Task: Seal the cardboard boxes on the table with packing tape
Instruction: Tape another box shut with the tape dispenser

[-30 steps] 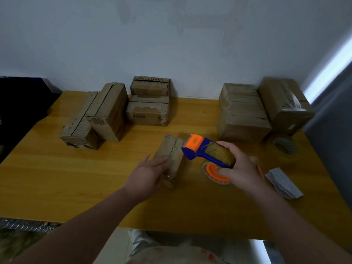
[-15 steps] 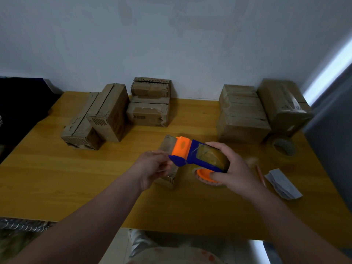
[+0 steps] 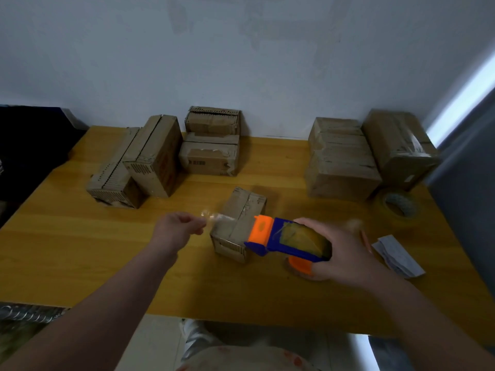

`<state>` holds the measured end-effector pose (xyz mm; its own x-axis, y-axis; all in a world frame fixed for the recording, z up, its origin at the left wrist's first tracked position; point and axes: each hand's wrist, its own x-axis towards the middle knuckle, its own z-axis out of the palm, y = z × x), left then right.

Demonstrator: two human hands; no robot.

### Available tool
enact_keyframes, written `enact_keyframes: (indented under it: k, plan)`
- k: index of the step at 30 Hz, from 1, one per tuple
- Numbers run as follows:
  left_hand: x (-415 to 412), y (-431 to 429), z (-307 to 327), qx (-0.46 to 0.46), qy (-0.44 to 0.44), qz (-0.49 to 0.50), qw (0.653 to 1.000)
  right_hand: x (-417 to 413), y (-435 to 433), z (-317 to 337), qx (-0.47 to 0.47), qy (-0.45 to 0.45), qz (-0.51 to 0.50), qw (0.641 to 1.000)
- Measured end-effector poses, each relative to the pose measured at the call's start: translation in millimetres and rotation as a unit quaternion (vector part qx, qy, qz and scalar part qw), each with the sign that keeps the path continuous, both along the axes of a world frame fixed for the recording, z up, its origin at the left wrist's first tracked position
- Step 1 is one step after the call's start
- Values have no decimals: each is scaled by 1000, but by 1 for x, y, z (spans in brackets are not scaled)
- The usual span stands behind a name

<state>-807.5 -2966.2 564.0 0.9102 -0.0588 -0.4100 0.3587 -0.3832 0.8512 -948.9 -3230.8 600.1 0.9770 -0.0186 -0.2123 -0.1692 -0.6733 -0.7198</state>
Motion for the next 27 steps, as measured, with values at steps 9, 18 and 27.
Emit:
enact_keyframes:
  k: [9,18,27]
  plan:
    - [-13,1,-22,84,-42,18,995,-2,4,-12,-64,-5,29,998]
    - [-6,0,-33,140,-51,0,989,-1,13,-23,-91,21,23,995]
    - [-2,-1,-42,127,-32,-9,991,0,17,-41,-125,11,16,992]
